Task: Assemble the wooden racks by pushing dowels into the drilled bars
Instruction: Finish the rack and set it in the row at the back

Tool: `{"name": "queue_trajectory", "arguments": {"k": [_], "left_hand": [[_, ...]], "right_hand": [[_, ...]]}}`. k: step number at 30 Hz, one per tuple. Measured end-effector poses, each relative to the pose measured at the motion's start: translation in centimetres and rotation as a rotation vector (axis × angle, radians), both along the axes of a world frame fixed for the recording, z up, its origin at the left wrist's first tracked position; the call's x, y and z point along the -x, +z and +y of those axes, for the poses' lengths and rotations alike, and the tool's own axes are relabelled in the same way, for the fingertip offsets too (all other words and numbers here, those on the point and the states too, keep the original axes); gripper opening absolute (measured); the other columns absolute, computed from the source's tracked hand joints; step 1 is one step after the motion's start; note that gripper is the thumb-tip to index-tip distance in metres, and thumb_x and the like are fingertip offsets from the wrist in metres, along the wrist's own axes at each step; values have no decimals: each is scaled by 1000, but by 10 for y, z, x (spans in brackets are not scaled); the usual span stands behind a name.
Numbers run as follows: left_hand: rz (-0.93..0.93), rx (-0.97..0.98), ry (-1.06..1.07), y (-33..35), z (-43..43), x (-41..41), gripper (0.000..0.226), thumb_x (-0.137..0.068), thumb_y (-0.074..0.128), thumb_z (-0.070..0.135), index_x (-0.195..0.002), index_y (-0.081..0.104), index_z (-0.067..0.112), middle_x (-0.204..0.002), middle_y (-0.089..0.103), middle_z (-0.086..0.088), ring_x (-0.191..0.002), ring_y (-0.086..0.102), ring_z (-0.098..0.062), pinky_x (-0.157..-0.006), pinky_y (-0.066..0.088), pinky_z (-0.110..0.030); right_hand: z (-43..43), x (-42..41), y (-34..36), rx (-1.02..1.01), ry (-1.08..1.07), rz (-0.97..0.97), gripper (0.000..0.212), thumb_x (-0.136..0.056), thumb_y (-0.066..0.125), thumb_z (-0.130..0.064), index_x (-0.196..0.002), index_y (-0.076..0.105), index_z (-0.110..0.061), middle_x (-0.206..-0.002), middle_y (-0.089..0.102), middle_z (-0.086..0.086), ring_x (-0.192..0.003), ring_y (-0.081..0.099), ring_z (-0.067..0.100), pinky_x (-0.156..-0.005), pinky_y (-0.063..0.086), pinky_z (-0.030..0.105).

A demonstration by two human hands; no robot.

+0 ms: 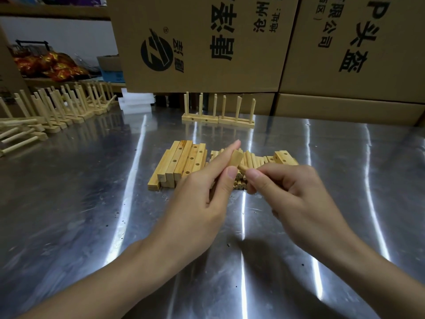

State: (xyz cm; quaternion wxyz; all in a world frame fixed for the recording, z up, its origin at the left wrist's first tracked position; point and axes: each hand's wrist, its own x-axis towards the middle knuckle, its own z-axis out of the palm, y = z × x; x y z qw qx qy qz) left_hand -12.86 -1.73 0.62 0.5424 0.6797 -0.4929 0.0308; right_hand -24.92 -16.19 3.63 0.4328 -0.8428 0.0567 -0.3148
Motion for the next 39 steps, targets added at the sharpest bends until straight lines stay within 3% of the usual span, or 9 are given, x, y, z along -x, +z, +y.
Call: {"name": "queue_trajectory", "arguments": {"k": [15, 18, 19, 20, 21, 25, 30, 34, 39], "left_hand": [[69, -86, -21, -7, -1, 0, 45, -113, 41, 44, -157, 40, 55, -66, 44, 14, -60, 37, -5, -56, 43, -22], [61, -83, -23, -9, -2, -3, 45, -114, 41, 44, -158, 41, 50, -80, 64, 26, -68, 45, 5, -69, 44, -9], [60, -73, -25, -11, -3, -3, 46, -113, 41, 45, -159, 41, 49, -120, 58, 24, -77, 60, 7, -70, 37, -3], [80, -63, -22, -14, -4, -3, 46, -112, 40, 47, -158, 41, 49, -115, 24, 37, -121, 35, 3, -90, 48, -3], [124, -60, -31, -16, -6, -4, 47, -110, 40, 50, -157, 41, 51, -108, 22, 35, -96, 17, 11, -92, 20, -3], [286, -21, -76, -20, -15, -12, 41, -111, 40, 53, -151, 45, 60, -71, 48, 15, -55, 41, -1, -51, 37, -14], [508, 110, -92, -19, -18, -14, 40, -109, 45, 46, -147, 52, 55, -82, 56, -1, -49, 34, -10, -39, 29, -21], [603, 145, -74, -17, -16, -17, 40, -114, 43, 31, -144, 56, 54, -80, 57, 0, -49, 34, -16, -41, 24, -25], [607, 150, -44, -12, -15, -20, 43, -115, 40, 24, -141, 59, 52, -81, 57, -2, -49, 37, -18, -43, 22, -29]], "right_hand": [[-6, -3, -5, -482, 144, 203, 38, -94, 69, -42, -69, 69, -14, -54, 25, -4, -45, 20, 11, -43, 19, 20], [-8, -4, -8, -477, 139, 204, 38, -99, 68, -39, -69, 69, -15, -52, 26, -6, -44, 21, 11, -42, 20, 20], [-10, -5, -9, -462, 134, 203, 39, -99, 68, -39, -69, 70, -15, -52, 27, -7, -44, 22, 10, -42, 21, 20], [-11, -6, -10, -414, 123, 209, 39, -100, 67, -41, -70, 70, -16, -51, 29, -8, -44, 23, 10, -42, 22, 20], [-13, -6, -12, -340, 105, 220, 40, -101, 67, -43, -71, 71, -17, -50, 30, -8, -44, 23, 11, -42, 23, 22], [-33, -9, -1, -134, 68, 314, 51, -94, 63, -69, -87, 79, -21, -55, 43, -5, -47, 36, 11, -43, 29, 24], [-89, 2, 3, 11, -384, 83, 43, -102, 53, -56, -88, 80, -26, -76, 71, -5, -61, 56, 3, -58, 42, 31], [-106, -1, -21, 408, -432, 302, 17, -100, 65, -38, -107, 79, -32, -113, 64, -7, -110, 52, 15, -89, 42, 34], [-103, -4, -40, 644, -376, 481, 54, -94, 66, -56, -144, 62, -35, -155, 43, -8, -146, 27, 19, -115, 34, 45]]}}
